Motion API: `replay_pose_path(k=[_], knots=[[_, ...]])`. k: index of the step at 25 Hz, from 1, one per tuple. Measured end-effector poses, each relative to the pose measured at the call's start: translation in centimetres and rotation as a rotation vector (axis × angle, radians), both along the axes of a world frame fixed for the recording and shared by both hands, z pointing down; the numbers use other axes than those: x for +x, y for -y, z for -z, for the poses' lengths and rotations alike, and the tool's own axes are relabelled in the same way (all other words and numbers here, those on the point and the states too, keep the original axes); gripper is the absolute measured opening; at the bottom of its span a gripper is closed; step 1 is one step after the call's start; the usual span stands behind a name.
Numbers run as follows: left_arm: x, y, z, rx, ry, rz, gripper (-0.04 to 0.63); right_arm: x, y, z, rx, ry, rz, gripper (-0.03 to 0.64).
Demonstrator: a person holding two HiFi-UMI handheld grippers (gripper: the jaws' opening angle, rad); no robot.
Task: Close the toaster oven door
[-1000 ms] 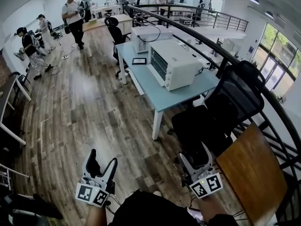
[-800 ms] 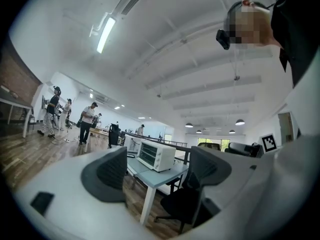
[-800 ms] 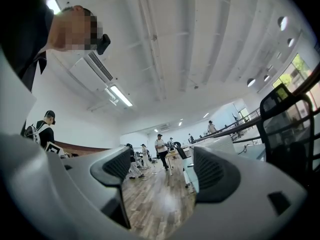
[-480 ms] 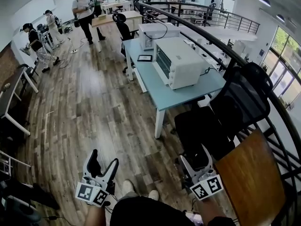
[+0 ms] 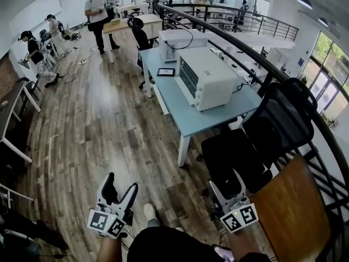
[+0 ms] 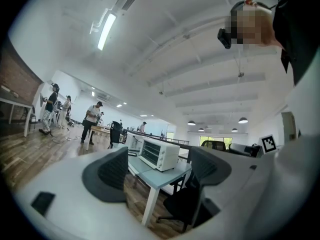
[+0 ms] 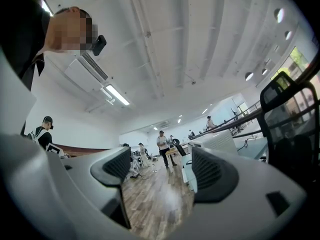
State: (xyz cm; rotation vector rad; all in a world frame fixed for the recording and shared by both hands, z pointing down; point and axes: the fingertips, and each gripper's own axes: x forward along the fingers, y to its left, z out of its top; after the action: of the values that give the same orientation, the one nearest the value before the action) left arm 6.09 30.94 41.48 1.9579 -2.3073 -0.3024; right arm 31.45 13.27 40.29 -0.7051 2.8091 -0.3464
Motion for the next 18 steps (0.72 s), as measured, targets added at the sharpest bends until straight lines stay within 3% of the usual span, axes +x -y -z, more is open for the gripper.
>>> replay_pose_path(k=[5,11,18], knots=[[-3.5,2.9,-0.3,-0.001,-0.025,-0.049,0.391,-3.3,1.8,0.0,-0.022,-0.032,-0.037,0.380],[-9.7,5.5,1.4,0.045,0.026,-0.075,0.391,-10.1,4.1,1.1,0.010,-0.012,-0.035,0.379],[-15.0,6.2,0.6,0.034,0.025,-0.093,0.391,-15.8,5.4,0.6,0.005,-0.015,-0.055,0.368]])
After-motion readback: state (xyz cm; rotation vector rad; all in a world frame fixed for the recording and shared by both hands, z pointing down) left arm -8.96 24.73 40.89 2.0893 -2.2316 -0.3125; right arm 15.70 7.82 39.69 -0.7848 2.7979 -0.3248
